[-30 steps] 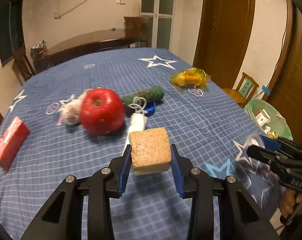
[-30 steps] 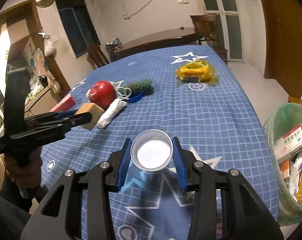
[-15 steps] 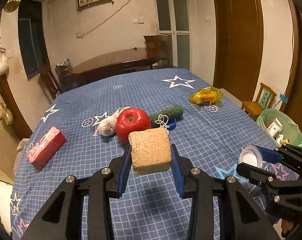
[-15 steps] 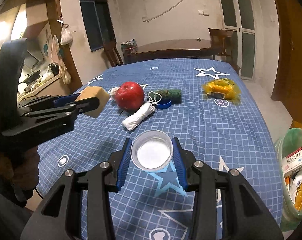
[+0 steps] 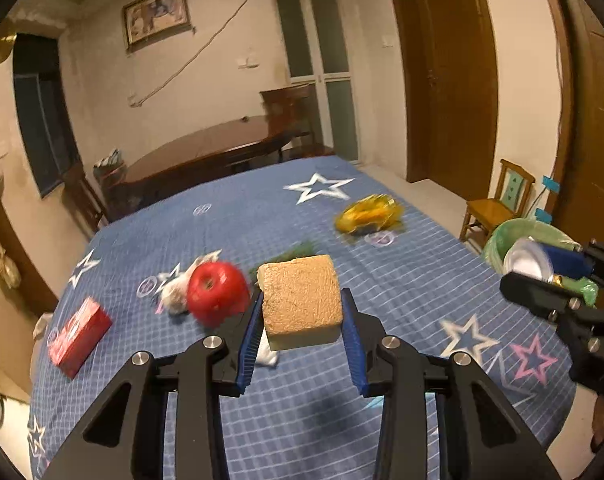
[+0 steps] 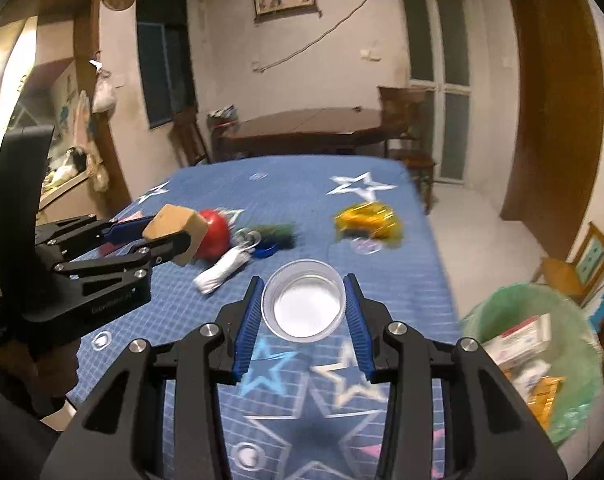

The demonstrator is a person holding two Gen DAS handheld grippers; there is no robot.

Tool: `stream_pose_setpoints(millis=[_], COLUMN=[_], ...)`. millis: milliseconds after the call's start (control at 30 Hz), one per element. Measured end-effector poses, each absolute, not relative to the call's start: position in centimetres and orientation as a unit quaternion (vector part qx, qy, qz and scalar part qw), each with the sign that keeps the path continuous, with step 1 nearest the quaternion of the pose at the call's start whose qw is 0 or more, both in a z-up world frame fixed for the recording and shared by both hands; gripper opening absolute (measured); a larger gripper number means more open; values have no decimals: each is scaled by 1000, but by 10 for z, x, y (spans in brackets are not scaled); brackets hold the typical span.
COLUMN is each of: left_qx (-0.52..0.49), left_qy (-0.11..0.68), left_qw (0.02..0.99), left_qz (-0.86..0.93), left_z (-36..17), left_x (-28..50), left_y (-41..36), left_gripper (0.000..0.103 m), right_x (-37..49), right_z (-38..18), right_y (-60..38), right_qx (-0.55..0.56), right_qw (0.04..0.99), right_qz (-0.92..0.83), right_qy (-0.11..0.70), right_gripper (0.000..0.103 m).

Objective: Collect trash
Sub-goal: 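Carry the white cup and yellow sponge over the green bin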

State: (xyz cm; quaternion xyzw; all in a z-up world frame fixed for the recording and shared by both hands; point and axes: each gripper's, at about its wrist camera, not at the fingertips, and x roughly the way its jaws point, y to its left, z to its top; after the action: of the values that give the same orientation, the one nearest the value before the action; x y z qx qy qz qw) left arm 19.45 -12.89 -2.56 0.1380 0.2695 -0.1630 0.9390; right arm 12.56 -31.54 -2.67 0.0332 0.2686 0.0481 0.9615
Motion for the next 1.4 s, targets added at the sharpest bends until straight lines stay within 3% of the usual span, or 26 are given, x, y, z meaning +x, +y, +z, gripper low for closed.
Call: stream_pose_setpoints(millis=[633,1400], left_qx=[197,269], left_qy=[236,240], left_qw=[912,859], left_qz=[-272,-363], left_z=[-7,-52], left_x=[197,180], left_y=[-288,-433], left_gripper=[39,39], right_x=[91,72], right_z=[-2,-30], right_y=[-426,-517], right_qx=[43,63], right_qw=[957,918], right_qz=[-103,-204], right_qy=[267,335], right_gripper=[39,39])
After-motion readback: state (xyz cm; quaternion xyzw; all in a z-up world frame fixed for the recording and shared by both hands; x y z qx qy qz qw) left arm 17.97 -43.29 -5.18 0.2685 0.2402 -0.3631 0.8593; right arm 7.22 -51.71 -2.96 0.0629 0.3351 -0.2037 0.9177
